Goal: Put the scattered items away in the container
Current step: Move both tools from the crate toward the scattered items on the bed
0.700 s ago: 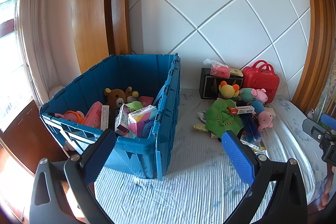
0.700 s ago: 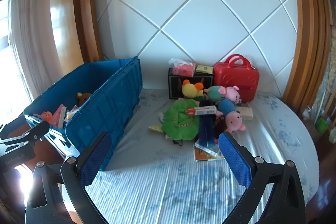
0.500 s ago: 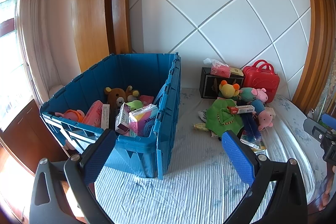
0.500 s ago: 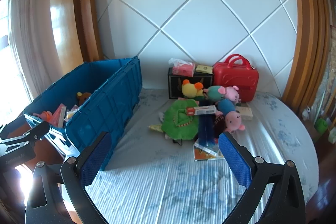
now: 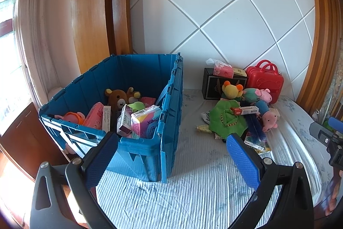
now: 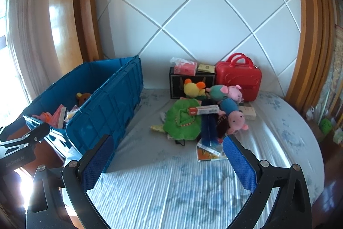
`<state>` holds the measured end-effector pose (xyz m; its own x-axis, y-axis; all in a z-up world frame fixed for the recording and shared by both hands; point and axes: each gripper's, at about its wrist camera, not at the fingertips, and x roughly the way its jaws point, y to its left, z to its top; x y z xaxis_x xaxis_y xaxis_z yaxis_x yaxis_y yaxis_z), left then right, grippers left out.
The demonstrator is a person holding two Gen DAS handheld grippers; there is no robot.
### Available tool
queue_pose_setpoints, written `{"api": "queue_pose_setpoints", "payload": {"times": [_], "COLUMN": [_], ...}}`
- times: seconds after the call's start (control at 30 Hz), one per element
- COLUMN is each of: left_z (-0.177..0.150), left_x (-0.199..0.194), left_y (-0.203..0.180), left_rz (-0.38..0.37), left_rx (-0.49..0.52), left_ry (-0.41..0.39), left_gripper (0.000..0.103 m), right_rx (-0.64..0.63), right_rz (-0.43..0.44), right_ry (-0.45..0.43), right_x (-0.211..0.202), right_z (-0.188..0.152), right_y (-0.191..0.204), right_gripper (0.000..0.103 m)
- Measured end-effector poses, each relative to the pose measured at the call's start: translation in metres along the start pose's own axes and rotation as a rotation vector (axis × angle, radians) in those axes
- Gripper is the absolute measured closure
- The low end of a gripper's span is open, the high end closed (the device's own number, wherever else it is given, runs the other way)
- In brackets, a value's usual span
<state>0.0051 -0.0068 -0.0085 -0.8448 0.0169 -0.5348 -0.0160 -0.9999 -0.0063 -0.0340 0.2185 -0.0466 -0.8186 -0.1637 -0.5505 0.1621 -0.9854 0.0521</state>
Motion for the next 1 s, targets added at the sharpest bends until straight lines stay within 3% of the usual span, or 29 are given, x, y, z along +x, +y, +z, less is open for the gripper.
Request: {"api": "queue_pose_setpoints", "payload": {"times": [0.7,1.0], "left_z": [-0.011,-0.014], "left_x": [0.012,0.028], "left_y": [0.021,0.006], "left_rz": [-0.042,-0.060], "left_rx": [0.035,0.035], "left_ry": [0.009,0.029], "left_gripper": [0.000,0.000], "right_rx": [0.050,0.082], "right_rz": [-0.059,-0.097], "right_ry": [0.023,0.041], "right_x": [0.001,0.005], "right_z": [-0.020,-0.029], "right_y": [0.015,-0.010], "right_gripper": [0.000,0.000]}}
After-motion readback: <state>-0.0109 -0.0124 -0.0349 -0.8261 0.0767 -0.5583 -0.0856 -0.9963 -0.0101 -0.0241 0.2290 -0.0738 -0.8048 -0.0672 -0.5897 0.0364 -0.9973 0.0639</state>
